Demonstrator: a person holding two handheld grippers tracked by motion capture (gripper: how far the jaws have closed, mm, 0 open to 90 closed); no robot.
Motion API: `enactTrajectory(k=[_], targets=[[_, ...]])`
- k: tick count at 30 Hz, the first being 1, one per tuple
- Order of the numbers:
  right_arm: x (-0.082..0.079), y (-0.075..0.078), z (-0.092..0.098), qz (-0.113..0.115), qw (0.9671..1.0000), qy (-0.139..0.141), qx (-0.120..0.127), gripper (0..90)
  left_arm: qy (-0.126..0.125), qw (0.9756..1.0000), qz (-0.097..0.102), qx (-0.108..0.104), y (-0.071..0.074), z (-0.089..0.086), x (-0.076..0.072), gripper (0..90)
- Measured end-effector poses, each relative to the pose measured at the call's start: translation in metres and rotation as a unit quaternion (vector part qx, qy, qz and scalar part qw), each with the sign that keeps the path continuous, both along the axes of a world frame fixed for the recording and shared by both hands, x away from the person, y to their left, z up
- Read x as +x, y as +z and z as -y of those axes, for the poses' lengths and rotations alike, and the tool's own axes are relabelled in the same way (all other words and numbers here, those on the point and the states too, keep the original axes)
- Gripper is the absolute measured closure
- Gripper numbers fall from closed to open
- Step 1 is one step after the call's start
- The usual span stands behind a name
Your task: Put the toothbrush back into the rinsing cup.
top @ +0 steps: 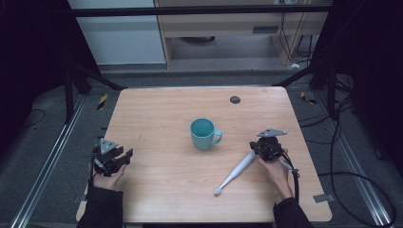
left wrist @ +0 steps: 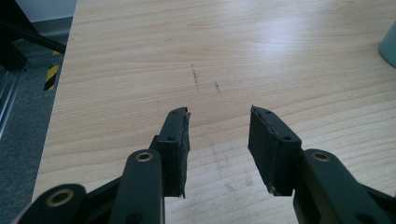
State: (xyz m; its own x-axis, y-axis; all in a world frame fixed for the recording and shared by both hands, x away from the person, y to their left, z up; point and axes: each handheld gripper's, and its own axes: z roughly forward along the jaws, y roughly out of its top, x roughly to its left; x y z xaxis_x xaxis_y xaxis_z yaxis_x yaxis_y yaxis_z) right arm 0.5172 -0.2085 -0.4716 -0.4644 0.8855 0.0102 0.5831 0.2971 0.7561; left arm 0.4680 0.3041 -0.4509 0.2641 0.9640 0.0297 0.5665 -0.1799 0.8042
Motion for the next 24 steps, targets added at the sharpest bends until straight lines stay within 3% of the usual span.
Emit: enactTrajectory(k=[4,5,8,10,24], targets=[[0.004,-0.004,-0.003,-0.012,0.9999,0.001,0.000,90.0,0.000,1.0000,0.000,0.000,0.000,-0.001,0.000,57.7],[0.005,-0.006,-0.003,-0.018,0.9997,-0.001,-0.014,90.0,-0.001,1.0000,0.000,0.000,0.000,0.000,0.000,57.7],[0.005,-0.007,-0.003,-0.022,0.9996,0.000,-0.015,90.0,-0.002,1.0000,0.000,0.001,0.000,0.000,0.000,57.7],[0.004,-0.008,-0.002,-0.033,0.9990,0.003,-0.029,89.9,-0.002,1.0000,0.001,0.000,0.000,0.000,0.000,57.7],[-0.010,-0.005,0.002,-0.046,0.9971,0.007,-0.060,90.0,-0.002,1.0000,0.002,-0.001,0.001,0.000,-0.001,57.7]])
